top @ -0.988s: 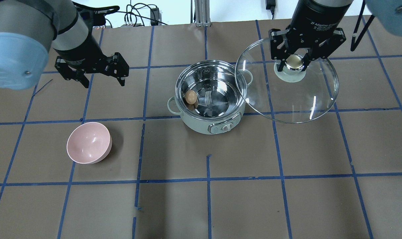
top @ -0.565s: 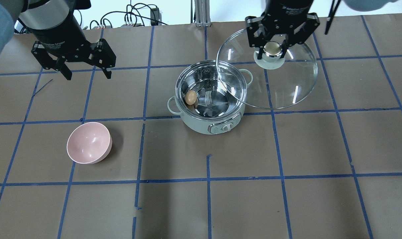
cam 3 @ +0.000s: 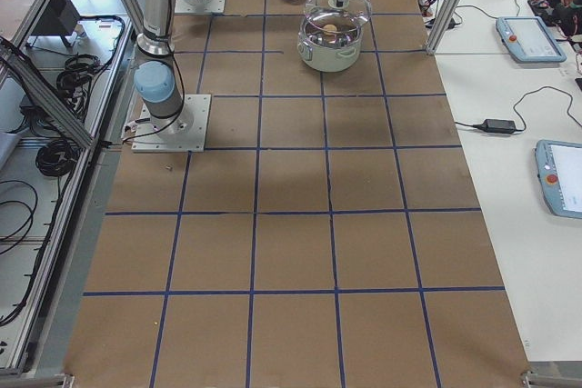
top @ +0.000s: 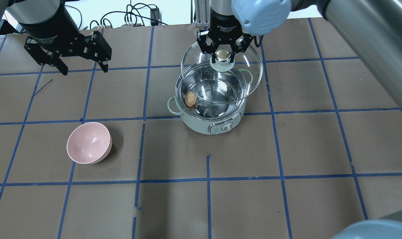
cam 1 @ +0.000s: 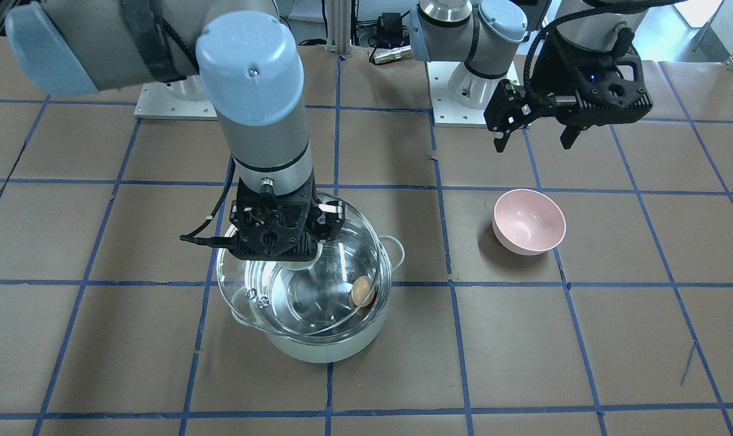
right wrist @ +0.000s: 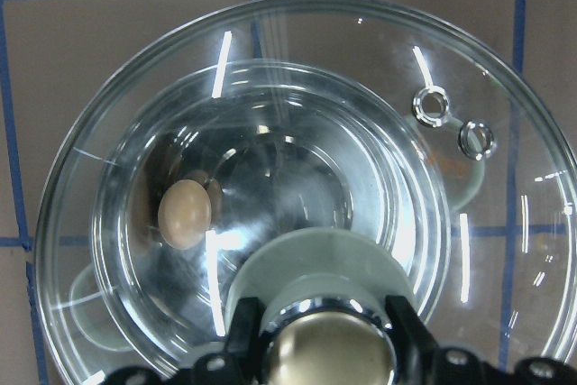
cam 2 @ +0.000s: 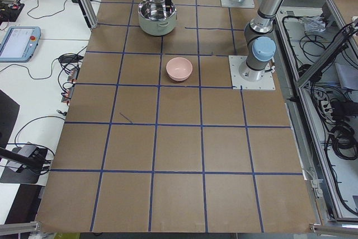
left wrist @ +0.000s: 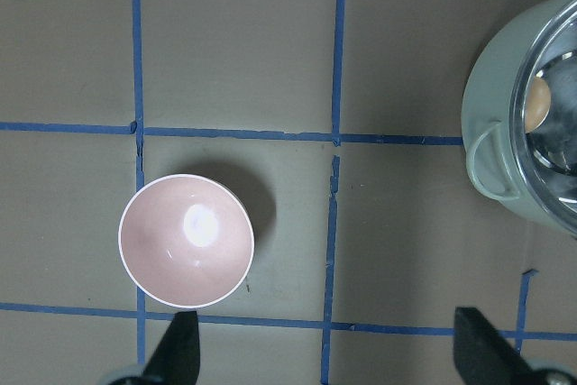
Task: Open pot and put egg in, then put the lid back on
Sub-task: 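Lower the glass lid onto the pot with the right gripper and release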
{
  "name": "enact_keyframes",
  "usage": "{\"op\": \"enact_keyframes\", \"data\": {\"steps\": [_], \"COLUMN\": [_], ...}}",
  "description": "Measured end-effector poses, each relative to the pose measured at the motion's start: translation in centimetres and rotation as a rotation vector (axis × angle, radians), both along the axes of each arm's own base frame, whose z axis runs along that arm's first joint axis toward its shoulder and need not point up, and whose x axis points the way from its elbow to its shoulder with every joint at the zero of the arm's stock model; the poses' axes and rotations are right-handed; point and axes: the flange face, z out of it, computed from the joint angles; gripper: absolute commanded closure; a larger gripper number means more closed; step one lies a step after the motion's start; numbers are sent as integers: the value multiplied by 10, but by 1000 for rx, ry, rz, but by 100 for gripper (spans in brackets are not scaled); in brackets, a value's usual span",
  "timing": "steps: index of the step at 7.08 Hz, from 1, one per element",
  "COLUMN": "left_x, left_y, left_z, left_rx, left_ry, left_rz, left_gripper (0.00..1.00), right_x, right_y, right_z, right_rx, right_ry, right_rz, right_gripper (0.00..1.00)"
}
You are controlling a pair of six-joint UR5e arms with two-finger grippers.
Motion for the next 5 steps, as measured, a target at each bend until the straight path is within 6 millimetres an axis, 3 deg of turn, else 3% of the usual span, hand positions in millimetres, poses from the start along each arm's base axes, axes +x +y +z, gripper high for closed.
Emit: {"op": "enact_keyframes", "data": {"steps": [2,5], "left_x": [4,7], "left_y": [3,3], "left_z": [0,2], "left_rx": [0,-11], "left_ry": [22,27], "left_rz": [12,18], "left_gripper": [1,0], "right_x": [26,33], "right_y": [0,2], "right_z": [-36,-49], "right_rx": [21,29], "right_ry": [10,22], "right_rz": [1,59], "right_gripper": [93,92]}}
